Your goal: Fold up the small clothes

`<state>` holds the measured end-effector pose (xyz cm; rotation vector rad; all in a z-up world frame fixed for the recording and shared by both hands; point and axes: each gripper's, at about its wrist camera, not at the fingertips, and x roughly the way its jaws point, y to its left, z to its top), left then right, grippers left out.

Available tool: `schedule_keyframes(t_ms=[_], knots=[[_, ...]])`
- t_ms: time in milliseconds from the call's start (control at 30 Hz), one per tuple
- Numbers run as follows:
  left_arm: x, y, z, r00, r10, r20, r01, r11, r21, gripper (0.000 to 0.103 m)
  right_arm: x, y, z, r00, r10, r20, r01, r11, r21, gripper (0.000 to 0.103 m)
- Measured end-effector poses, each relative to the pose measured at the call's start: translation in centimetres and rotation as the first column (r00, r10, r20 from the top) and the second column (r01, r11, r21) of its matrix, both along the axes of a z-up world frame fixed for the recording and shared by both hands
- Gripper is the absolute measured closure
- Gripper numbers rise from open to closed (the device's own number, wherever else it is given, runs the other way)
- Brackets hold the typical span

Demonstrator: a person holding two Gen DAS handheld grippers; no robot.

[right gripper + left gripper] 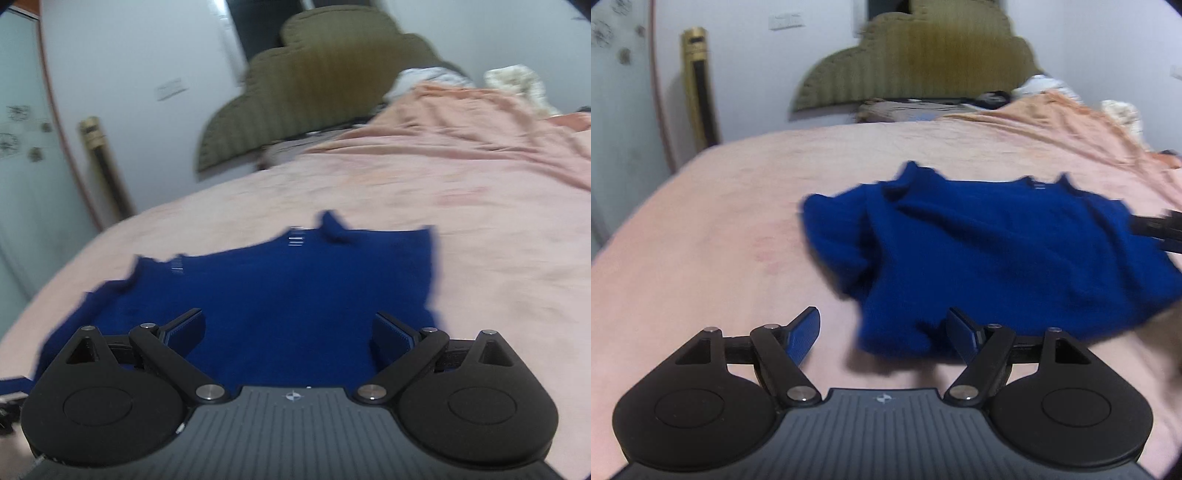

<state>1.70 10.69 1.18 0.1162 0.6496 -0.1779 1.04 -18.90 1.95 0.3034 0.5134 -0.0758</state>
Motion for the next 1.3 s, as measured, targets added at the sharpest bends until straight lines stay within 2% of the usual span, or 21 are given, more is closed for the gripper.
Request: schedule_keyframes(t_ms=[67,133,167,233,267,300,333,400,467,600,667,767,800,867,933,967,1000,1100,1167,1233,1300], knots=[[0.3,0.6,-0.2,1.000,0.028,0.013,-0.029,0.999,0.016,0.032,-1.0,-1.3,-0.4,0.999,-0.050,-0.016,0.050,0.998,-0.026,0.003],[0.7,1.5,-0.3,1.000,0.019,-0.024,-0.020,0.999,-0.030,0.060,-1.6,-2.5,-1.1,0.996,-0.074,-0.049,0.072,0.997,-0.025,0.003],[0.9,1.9,-0.4,0.999,0.008,-0.050,-0.011,0.998,-0.065,0.067,-1.7,-2.9,-1.5,0.996,-0.063,-0.070,0.062,0.998,-0.014,0.007],[1.3,2.3,-0.6,0.996,-0.027,-0.090,0.016,0.992,-0.123,0.090,-1.9,-3.4,-2.4,0.994,-0.035,-0.101,0.037,0.999,0.016,0.026],[1.4,2.4,-0.6,0.994,-0.048,-0.099,0.033,0.989,-0.147,0.091,-2.0,-3.4,-2.6,0.994,-0.040,-0.098,0.041,0.999,0.015,0.028],[1.4,2.7,-0.4,0.993,-0.069,-0.094,0.052,0.984,-0.173,0.093,-2.1,-3.4,-2.6,0.995,-0.042,-0.093,0.043,0.999,0.006,0.040],[1.3,2.9,-0.1,0.992,-0.095,-0.083,0.077,0.978,-0.194,0.095,-2.2,-3.5,-2.5,0.995,-0.040,-0.088,0.041,0.999,0.006,0.063],[1.0,3.9,0.7,0.987,-0.157,-0.047,0.140,0.958,-0.251,0.095,-2.6,-4.3,-2.1,0.996,-0.050,-0.075,0.053,0.998,0.038,0.094],[0.7,5.1,1.7,0.976,-0.216,-0.003,0.207,0.936,-0.285,0.096,-3.1,-5.1,-1.4,0.997,-0.055,-0.050,0.058,0.996,0.062,0.097],[0.5,6.8,2.7,0.948,-0.318,0.004,0.314,0.934,-0.168,0.096,-3.9,-5.1,0.3,0.997,-0.077,-0.028,0.075,0.996,-0.053,0.098],[0.6,7.0,1.9,0.930,-0.366,-0.043,0.362,0.929,-0.073,0.096,-4.0,-5.2,0.4,0.995,-0.095,-0.039,0.090,0.990,-0.105,0.098],[0.8,7.1,0.1,0.920,-0.368,-0.136,0.374,0.927,0.027,0.096,-3.9,-5.4,-0.1,0.987,-0.136,-0.081,0.119,0.974,-0.195,0.098],[1.0,7.3,-0.2,0.928,-0.339,-0.156,0.349,0.936,0.045,0.096,-3.6,-5.5,-0.3,0.984,-0.137,-0.110,0.112,0.971,-0.212,0.090],[1.3,8.1,0.0,0.942,-0.296,-0.157,0.304,0.952,0.029,0.096,-3.8,-6.0,-0.1,0.980,-0.170,-0.102,0.147,0.969,-0.198,0.085],[1.7,9.1,1.4,0.965,-0.236,-0.118,0.234,0.972,-0.026,0.096,-4.0,-6.3,0.8,0.980,-0.192,-0.060,0.179,0.968,-0.175,0.064],[1.7,9.3,2.4,0.969,-0.233,-0.079,0.228,0.972,-0.063,0.096,-4.0,-6.2,1.2,0.982,-0.187,-0.033,0.179,0.970,-0.164,0.064],[1.7,9.1,3.3,0.968,-0.246,-0.040,0.241,0.966,-0.094,0.096,-3.6,-5.9,1.7,0.985,-0.170,-0.014,0.166,0.975,-0.151,0.057],[2.1,6.6,5.2,0.945,-0.327,0.014,0.326,0.933,-0.150,0.095,-0.7,-3.7,3.0,1.000,-0.022,-0.002,0.021,0.992,-0.122,0.056],[2.4,4.2,5.3,0.915,-0.402,0.011,0.398,0.902,-0.165,0.092,1.8,-0.7,3.6,0.993,0.116,0.001,-0.115,0.986,-0.123,0.048],[3.2,1.5,4.9,0.895,-0.447,0.001,0.443,0.886,-0.137,0.091,4.1,2.1,3.7,0.973,0.231,0.015,-0.227,0.964,-0.140,0.038],[4.6,-0.7,4.3,0.883,-0.470,-0.016,0.465,0.878,-0.110,0.091,6.5,3.9,3.1,0.964,0.265,0.001,-0.260,0.950,-0.175,0.035]])
